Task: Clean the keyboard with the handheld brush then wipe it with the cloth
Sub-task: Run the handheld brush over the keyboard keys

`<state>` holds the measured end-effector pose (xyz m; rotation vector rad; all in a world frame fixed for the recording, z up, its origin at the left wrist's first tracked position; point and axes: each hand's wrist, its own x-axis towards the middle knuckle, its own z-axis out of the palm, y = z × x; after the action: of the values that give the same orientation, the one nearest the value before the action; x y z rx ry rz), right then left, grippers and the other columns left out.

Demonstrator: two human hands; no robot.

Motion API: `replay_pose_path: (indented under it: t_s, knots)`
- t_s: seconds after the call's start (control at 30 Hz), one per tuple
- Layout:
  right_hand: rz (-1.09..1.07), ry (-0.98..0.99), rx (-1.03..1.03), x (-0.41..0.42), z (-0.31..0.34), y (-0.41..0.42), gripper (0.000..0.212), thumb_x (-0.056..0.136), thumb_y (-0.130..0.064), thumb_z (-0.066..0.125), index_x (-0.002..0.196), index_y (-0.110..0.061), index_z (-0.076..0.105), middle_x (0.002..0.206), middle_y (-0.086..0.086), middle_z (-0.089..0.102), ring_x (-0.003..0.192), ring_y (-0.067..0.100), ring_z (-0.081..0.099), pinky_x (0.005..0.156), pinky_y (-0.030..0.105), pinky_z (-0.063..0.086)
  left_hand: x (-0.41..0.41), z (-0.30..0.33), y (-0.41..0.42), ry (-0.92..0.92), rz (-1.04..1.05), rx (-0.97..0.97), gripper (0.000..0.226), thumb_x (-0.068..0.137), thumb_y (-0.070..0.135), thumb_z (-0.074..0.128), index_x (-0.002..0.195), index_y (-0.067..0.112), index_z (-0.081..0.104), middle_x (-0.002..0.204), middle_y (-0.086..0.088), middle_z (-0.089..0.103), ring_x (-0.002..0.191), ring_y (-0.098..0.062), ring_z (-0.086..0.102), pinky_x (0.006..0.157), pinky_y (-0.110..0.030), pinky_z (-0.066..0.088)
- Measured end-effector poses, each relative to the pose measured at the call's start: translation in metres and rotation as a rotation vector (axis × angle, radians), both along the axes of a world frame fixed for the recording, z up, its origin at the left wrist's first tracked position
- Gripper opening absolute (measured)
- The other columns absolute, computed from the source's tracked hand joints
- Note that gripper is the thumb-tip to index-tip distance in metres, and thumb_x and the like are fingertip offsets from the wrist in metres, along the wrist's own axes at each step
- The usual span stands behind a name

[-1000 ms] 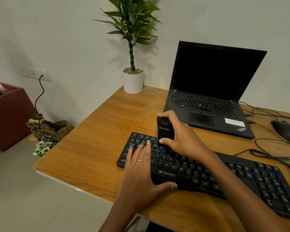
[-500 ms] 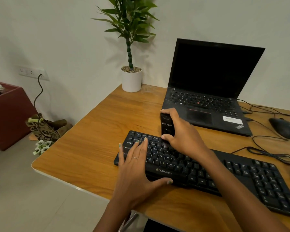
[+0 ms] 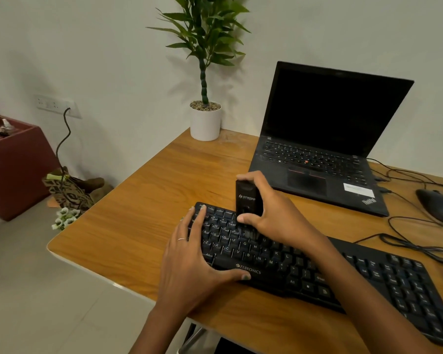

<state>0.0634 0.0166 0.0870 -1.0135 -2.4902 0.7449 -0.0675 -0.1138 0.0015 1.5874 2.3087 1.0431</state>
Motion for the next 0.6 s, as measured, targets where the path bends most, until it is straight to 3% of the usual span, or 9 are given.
replay_pose_path:
  t_s: [0.1,0.23,0.37,0.5,0.6]
  knots:
    - [-0.061,0.017,0.091,-0.002,-0.004,0.001,0.073,0.082,-0.024,0.072,0.131,-0.044,0.023,0.11,-0.004,0.057,0.09,0.017,0.058,0.074,0.037,0.054,0.001,0.0,0.001,-0.001,-0.008,0.008,0.138,0.036,0.101,0.048,0.15,0.04,0.003,0.157,0.014,0.009,0.141,-0.011,0.017,0.11,-0.042,0.035]
    - [0.027,0.013,0.003,-0.002,-0.002,-0.004,0.072,0.081,-0.022,0.073,0.129,-0.046,0.026,0.108,-0.007,0.055,0.088,0.015,0.06,0.069,0.032,0.054,0.0,-0.001,0.001,-0.01,-0.017,0.027,0.137,0.037,0.1,0.049,0.151,0.039,0.004,0.157,0.012,0.012,0.141,-0.009,0.018,0.11,-0.039,0.034]
    - [-0.073,0.039,0.041,-0.002,-0.004,0.009,0.073,0.081,-0.022,0.073,0.132,-0.042,0.025,0.106,-0.003,0.056,0.084,0.017,0.06,0.062,0.028,0.051,0.0,-0.001,0.002,-0.008,-0.023,0.03,0.137,0.039,0.099,0.051,0.152,0.037,0.006,0.156,0.012,0.013,0.141,-0.009,0.018,0.111,-0.038,0.032]
    - [0.04,0.023,-0.039,-0.002,-0.005,-0.002,0.071,0.081,-0.022,0.073,0.128,-0.048,0.027,0.108,-0.006,0.055,0.076,0.008,0.057,0.058,0.021,0.046,0.0,-0.002,0.003,0.008,-0.019,0.037,0.135,0.041,0.099,0.049,0.153,0.032,0.01,0.156,0.011,0.017,0.139,-0.008,0.018,0.112,-0.04,0.031]
    - [-0.085,0.08,0.0,-0.001,-0.007,0.01,0.072,0.081,-0.022,0.073,0.13,-0.045,0.025,0.109,0.0,0.057,0.08,0.016,0.061,0.064,0.033,0.055,0.0,-0.002,0.002,0.013,-0.018,0.031,0.136,0.041,0.1,0.047,0.153,0.031,0.011,0.155,0.011,0.017,0.139,-0.009,0.018,0.112,-0.043,0.031]
